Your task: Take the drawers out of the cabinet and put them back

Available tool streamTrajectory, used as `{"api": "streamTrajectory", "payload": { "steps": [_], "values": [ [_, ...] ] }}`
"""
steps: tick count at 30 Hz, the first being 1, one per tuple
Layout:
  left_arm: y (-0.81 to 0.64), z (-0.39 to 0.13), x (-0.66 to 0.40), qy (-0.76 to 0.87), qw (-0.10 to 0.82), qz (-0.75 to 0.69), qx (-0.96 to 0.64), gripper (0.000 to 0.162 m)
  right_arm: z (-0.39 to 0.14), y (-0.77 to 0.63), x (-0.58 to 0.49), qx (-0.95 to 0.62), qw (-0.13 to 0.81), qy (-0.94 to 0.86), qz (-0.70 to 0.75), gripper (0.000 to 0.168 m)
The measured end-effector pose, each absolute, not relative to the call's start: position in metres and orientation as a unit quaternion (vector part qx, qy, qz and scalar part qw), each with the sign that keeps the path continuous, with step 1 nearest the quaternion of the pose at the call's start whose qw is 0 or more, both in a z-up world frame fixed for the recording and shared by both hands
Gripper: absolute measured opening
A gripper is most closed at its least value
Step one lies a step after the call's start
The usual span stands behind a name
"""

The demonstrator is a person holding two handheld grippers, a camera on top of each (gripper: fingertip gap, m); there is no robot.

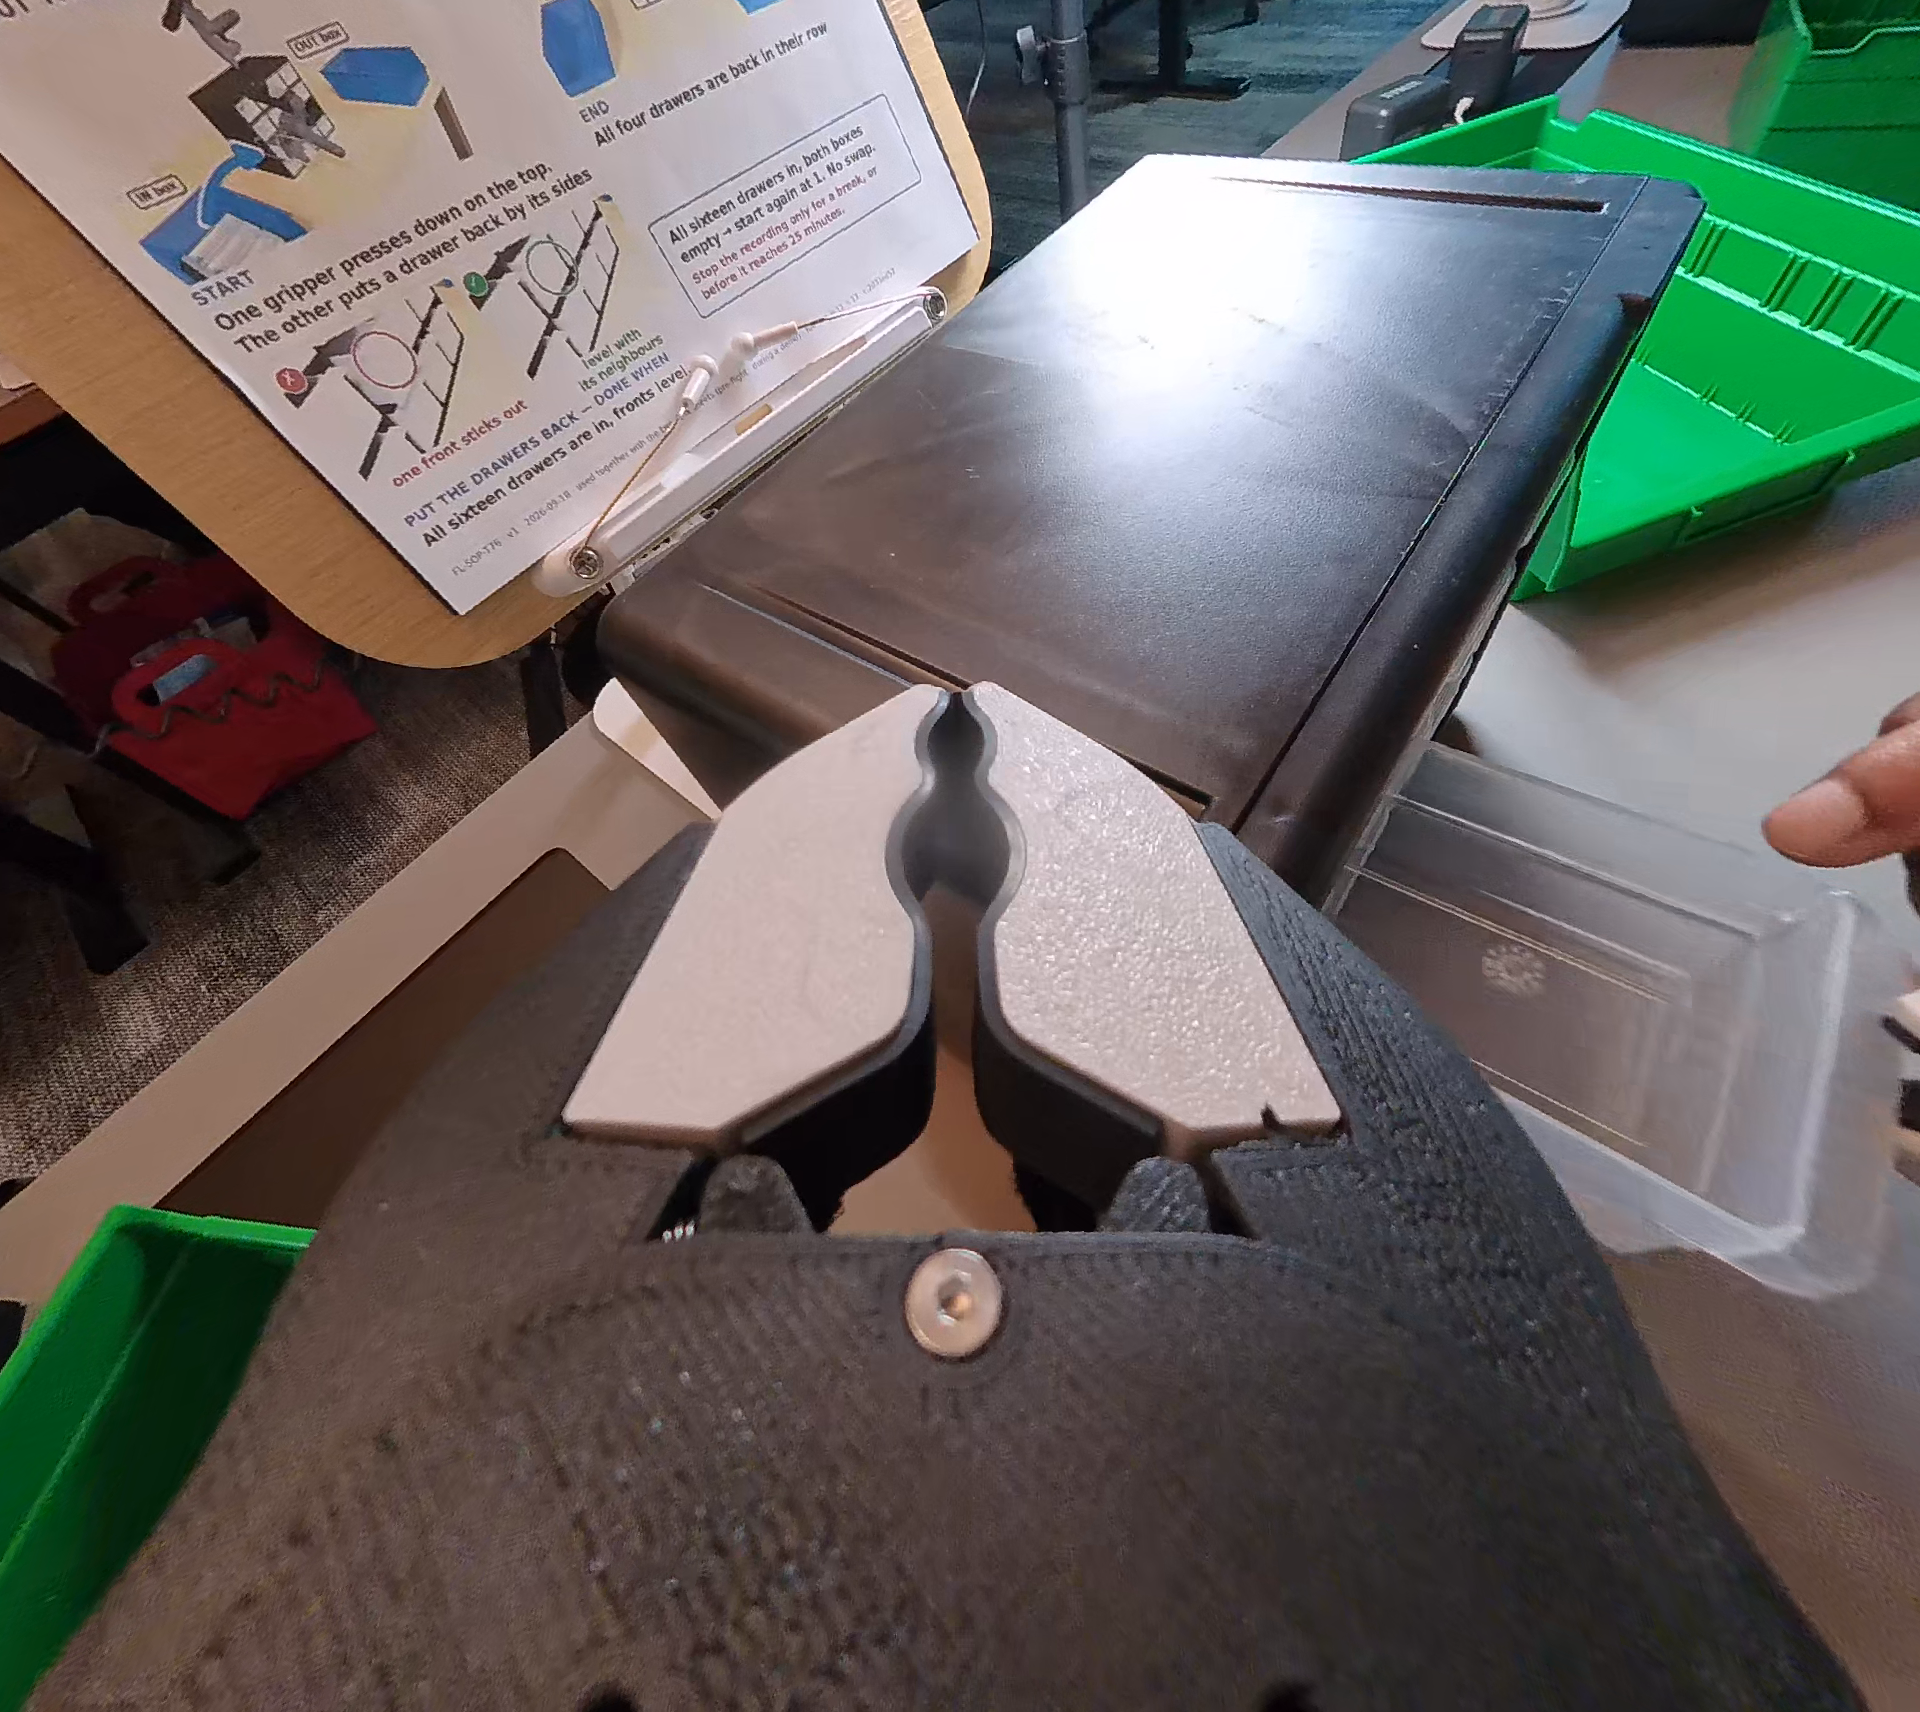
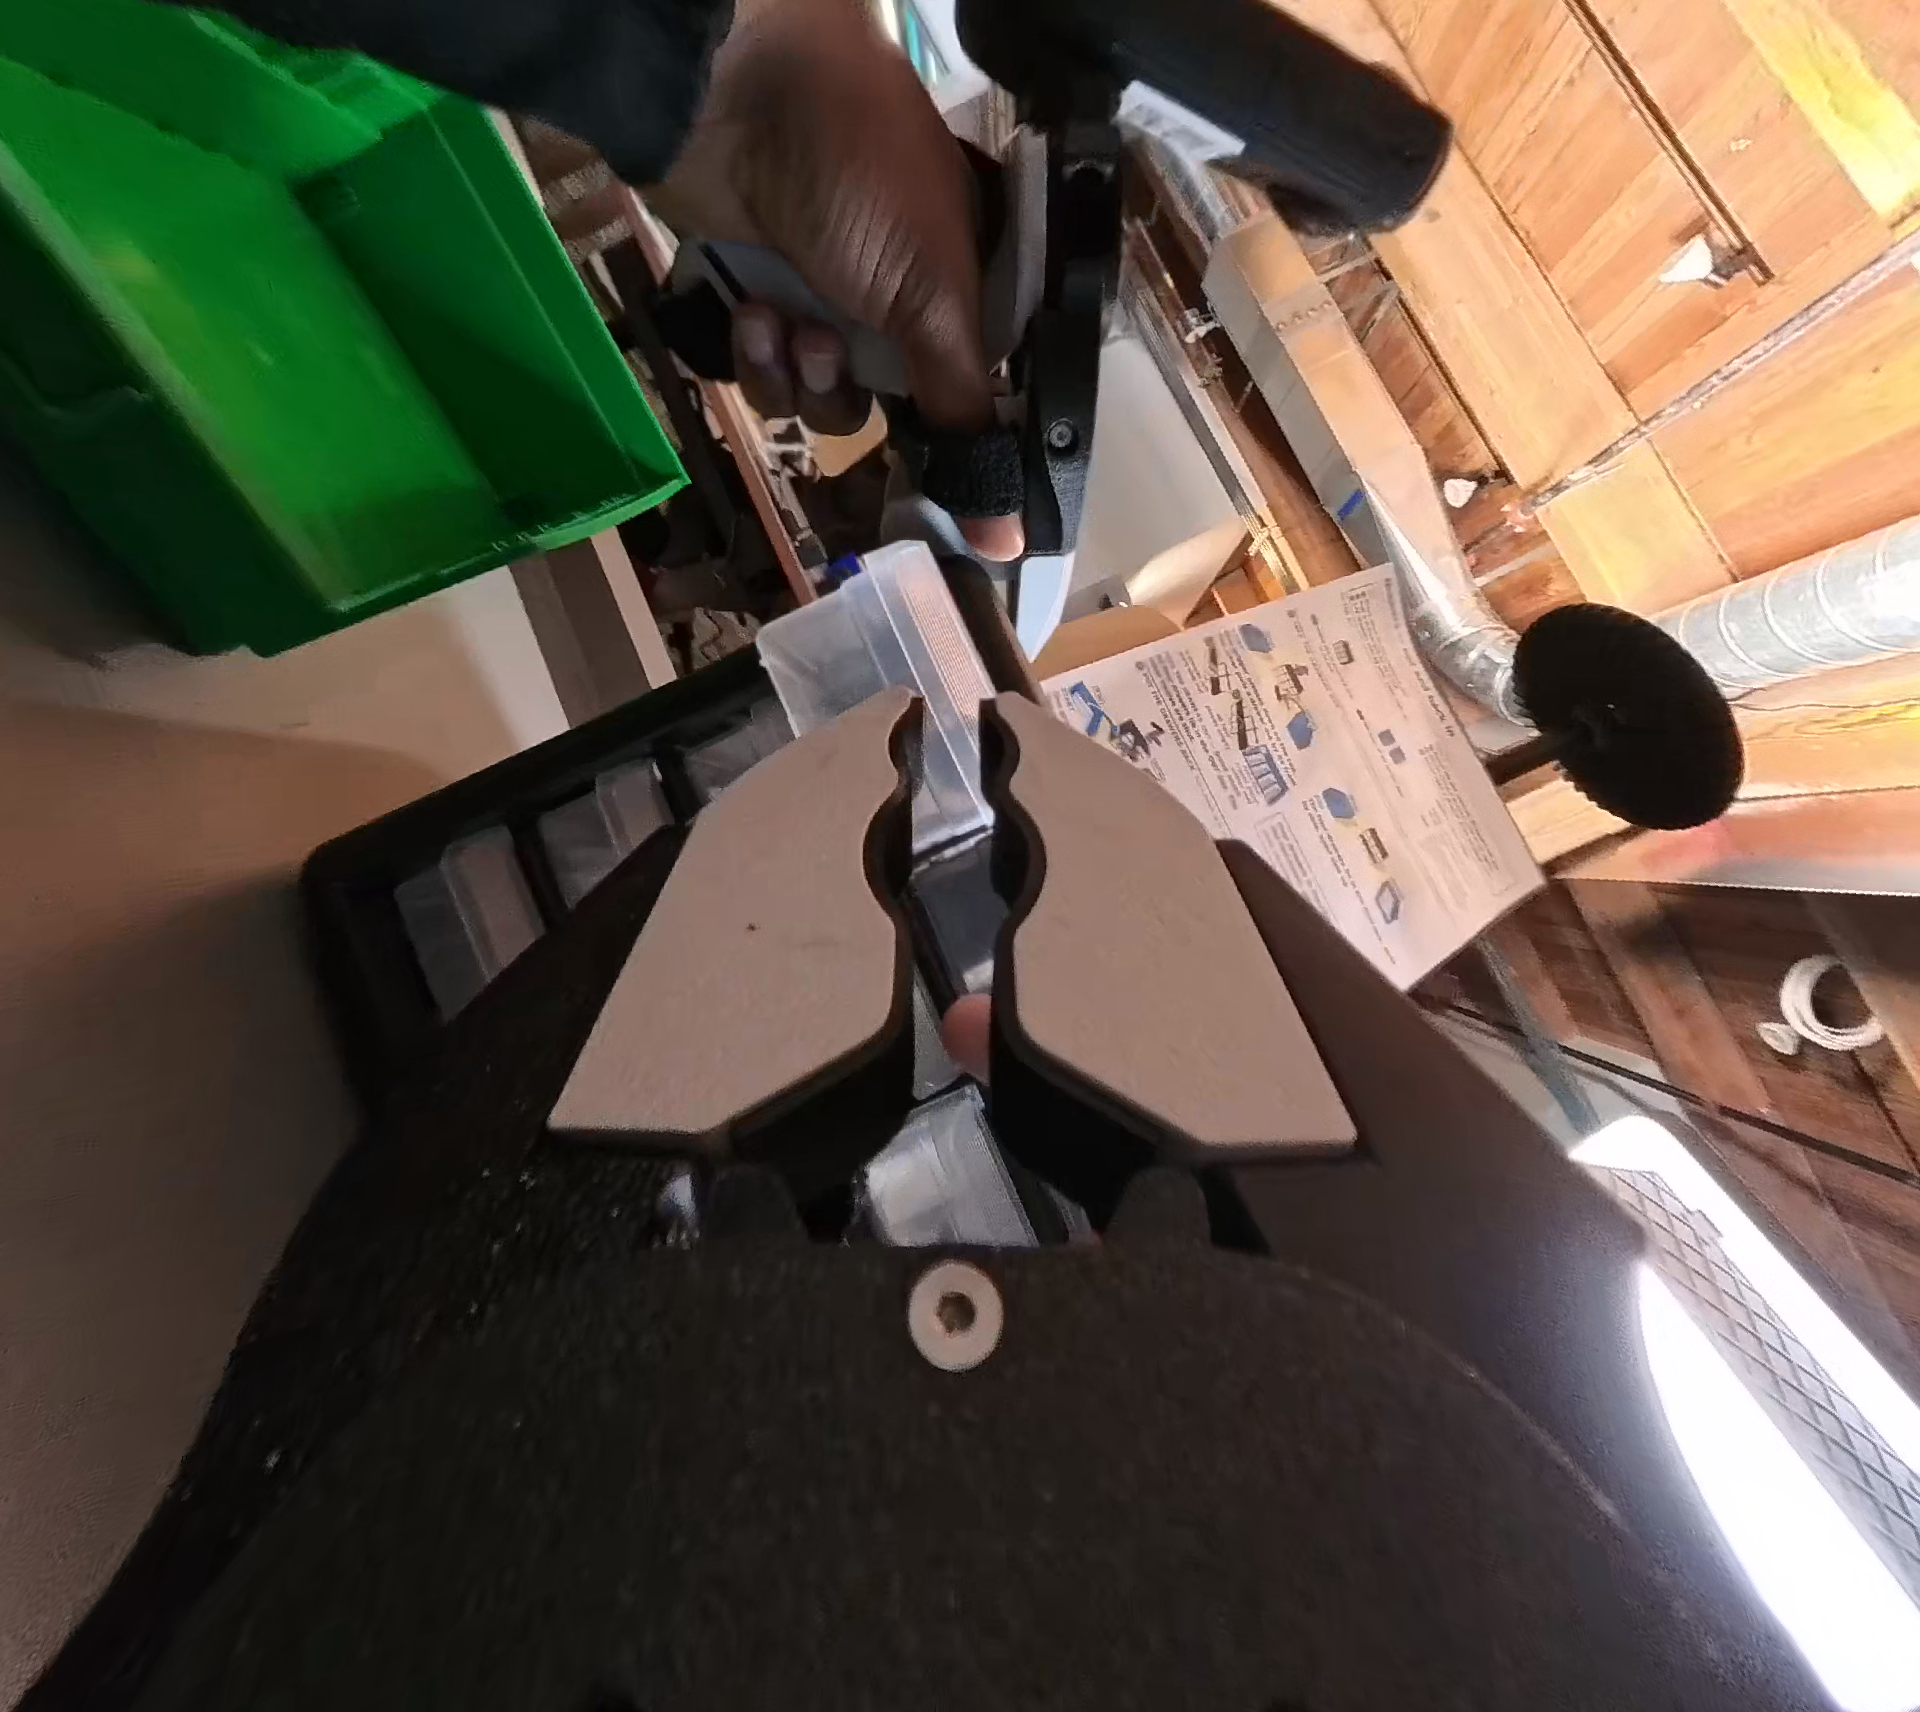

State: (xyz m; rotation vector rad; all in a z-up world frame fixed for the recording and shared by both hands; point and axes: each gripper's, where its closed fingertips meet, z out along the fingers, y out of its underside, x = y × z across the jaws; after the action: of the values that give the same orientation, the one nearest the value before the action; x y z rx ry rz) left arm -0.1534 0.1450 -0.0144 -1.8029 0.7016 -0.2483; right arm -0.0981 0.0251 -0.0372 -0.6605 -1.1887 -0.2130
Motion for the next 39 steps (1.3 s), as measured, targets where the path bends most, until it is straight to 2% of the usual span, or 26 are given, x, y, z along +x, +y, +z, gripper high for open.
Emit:
{"api": "streamTrajectory", "payload": {
  "steps": [2, 6, 8, 18, 29, 39],
  "values": [
    [0.145, -0.014, -0.153, 0.298, 0.561, -0.104, -0.765, 0.0, -0.034, 0.019, -0.098, -0.308, 0.768, -0.557, -0.075, 0.015],
    [0.145, -0.014, -0.154, 0.299, 0.561, -0.104, -0.765, 0.0, -0.036, 0.022, -0.102, -0.352, 0.728, -0.587, -0.036, 0.038],
    [0.145, -0.014, -0.153, 0.299, 0.561, -0.104, -0.765, 0.0, -0.038, 0.026, -0.102, -0.367, 0.712, -0.598, -0.03, 0.042],
    [0.145, -0.014, -0.153, 0.3, 0.561, -0.101, -0.765, 0.0, -0.044, 0.029, -0.102, -0.389, 0.628, -0.673, 0.029, 0.021],
    [0.145, -0.014, -0.153, 0.3, 0.562, -0.101, -0.764, 0.0, -0.038, -0.004, -0.09, -0.354, 0.572, -0.732, 0.106, 0.019],
    [0.144, -0.014, -0.152, 0.304, 0.561, -0.102, -0.763, 0.0, -0.035, -0.012, -0.088, -0.347, 0.528, -0.771, 0.078, 0.019]
  ]
}}
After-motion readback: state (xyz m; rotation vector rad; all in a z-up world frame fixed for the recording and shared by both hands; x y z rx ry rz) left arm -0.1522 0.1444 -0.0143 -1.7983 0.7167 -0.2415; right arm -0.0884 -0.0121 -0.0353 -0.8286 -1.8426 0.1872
